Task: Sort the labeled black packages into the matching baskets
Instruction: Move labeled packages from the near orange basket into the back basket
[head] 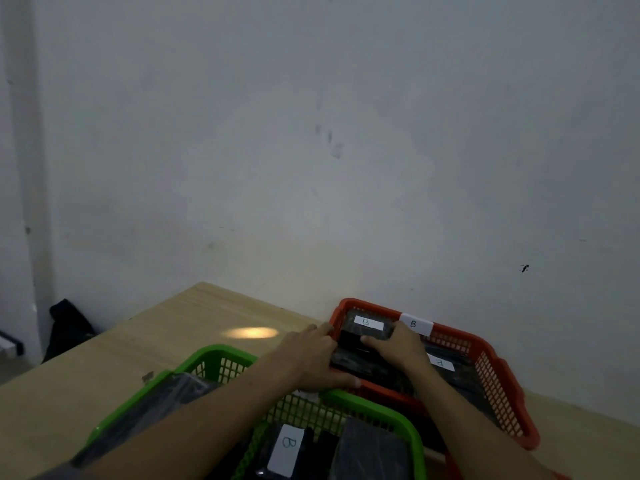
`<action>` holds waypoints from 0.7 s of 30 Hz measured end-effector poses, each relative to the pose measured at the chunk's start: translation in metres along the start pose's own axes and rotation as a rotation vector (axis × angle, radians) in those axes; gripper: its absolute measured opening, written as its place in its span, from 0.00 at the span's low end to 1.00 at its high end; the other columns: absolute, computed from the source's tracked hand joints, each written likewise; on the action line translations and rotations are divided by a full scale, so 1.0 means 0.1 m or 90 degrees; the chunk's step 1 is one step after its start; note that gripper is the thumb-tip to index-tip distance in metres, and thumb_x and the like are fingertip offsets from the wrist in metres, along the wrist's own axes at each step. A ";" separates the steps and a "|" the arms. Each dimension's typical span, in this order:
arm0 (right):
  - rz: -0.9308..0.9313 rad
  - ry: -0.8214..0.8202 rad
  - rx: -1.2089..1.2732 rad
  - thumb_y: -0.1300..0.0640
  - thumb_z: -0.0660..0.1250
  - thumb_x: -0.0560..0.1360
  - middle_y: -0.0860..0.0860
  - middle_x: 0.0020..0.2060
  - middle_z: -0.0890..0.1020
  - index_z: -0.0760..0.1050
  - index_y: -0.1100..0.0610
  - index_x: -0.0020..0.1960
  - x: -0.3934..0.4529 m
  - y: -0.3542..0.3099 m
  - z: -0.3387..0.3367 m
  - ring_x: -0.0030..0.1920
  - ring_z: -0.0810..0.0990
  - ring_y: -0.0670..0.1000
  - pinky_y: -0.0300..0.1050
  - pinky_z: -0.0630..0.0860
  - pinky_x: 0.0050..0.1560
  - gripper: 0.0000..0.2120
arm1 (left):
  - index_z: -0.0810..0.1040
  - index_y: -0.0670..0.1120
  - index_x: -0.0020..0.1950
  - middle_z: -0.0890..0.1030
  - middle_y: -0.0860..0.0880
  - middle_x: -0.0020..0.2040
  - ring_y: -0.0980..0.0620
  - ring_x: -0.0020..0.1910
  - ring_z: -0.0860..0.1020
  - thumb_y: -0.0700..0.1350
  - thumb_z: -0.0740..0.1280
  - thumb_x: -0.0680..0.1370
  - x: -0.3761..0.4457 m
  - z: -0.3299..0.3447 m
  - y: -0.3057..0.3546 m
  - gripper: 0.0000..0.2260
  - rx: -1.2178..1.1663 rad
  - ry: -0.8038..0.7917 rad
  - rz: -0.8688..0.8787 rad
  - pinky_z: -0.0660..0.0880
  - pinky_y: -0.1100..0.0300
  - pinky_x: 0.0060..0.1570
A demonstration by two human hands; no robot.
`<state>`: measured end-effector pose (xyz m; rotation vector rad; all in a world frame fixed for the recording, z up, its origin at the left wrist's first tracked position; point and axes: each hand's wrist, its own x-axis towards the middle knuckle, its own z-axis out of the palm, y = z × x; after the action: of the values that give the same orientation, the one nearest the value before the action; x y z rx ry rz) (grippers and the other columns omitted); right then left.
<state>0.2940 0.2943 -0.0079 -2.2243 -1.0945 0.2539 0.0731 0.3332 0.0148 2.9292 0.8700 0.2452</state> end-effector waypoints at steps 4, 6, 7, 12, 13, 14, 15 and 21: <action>-0.054 0.014 -0.046 0.41 0.73 0.72 0.50 0.52 0.79 0.73 0.53 0.59 -0.18 -0.01 -0.18 0.49 0.79 0.50 0.46 0.77 0.45 0.23 | 0.70 0.51 0.71 0.71 0.48 0.68 0.48 0.64 0.71 0.72 0.61 0.72 -0.05 -0.05 0.08 0.35 0.001 0.016 -0.006 0.71 0.49 0.60; -0.092 0.010 -0.069 0.43 0.72 0.74 0.49 0.51 0.80 0.74 0.52 0.57 -0.34 0.01 -0.30 0.46 0.77 0.47 0.41 0.73 0.40 0.18 | 0.68 0.50 0.71 0.72 0.48 0.68 0.49 0.64 0.71 0.70 0.62 0.73 -0.10 -0.11 0.19 0.34 0.000 0.030 0.006 0.71 0.50 0.60; -0.113 0.004 -0.079 0.44 0.71 0.75 0.49 0.50 0.81 0.75 0.52 0.57 -0.45 0.01 -0.37 0.45 0.77 0.46 0.39 0.72 0.39 0.16 | 0.68 0.51 0.71 0.72 0.49 0.67 0.49 0.64 0.72 0.70 0.61 0.73 -0.13 -0.14 0.26 0.34 -0.007 0.039 0.015 0.72 0.51 0.60; -0.179 0.006 -0.138 0.46 0.70 0.74 0.49 0.49 0.83 0.79 0.51 0.54 -1.30 0.13 -0.88 0.46 0.80 0.46 0.41 0.75 0.45 0.12 | 0.69 0.51 0.71 0.73 0.50 0.67 0.49 0.65 0.72 0.71 0.61 0.73 -0.43 -0.30 0.73 0.34 -0.047 0.071 0.051 0.72 0.51 0.63; -0.194 0.017 -0.153 0.46 0.69 0.74 0.50 0.49 0.84 0.80 0.52 0.53 -1.51 0.17 -1.01 0.48 0.81 0.49 0.43 0.75 0.45 0.12 | 0.69 0.50 0.72 0.72 0.49 0.68 0.49 0.66 0.72 0.71 0.61 0.73 -0.52 -0.32 0.84 0.35 -0.046 0.077 0.058 0.71 0.51 0.63; -0.204 0.024 -0.173 0.46 0.68 0.73 0.50 0.49 0.84 0.80 0.52 0.52 -1.73 0.22 -1.13 0.49 0.82 0.52 0.44 0.75 0.46 0.13 | 0.68 0.49 0.73 0.72 0.49 0.68 0.48 0.67 0.71 0.71 0.61 0.73 -0.62 -0.34 0.96 0.36 -0.046 0.085 0.064 0.70 0.51 0.64; -0.208 0.027 -0.194 0.45 0.68 0.73 0.51 0.49 0.84 0.80 0.53 0.52 -1.95 0.27 -1.25 0.49 0.82 0.53 0.46 0.76 0.46 0.14 | 0.68 0.49 0.73 0.72 0.49 0.68 0.48 0.67 0.71 0.70 0.61 0.73 -0.73 -0.36 1.07 0.36 -0.051 0.092 0.075 0.70 0.51 0.64; -0.170 0.056 -0.154 0.50 0.68 0.76 0.46 0.47 0.83 0.81 0.51 0.52 -2.99 0.76 -1.64 0.46 0.79 0.44 0.45 0.77 0.49 0.08 | 0.70 0.57 0.69 0.73 0.57 0.65 0.57 0.64 0.72 0.66 0.64 0.74 -1.44 -0.32 1.73 0.26 -0.198 0.091 0.201 0.73 0.55 0.61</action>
<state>0.2236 -0.0440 0.0415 -2.2368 -1.4187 -0.0941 0.0412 0.1108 0.0474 2.7613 0.3348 0.5605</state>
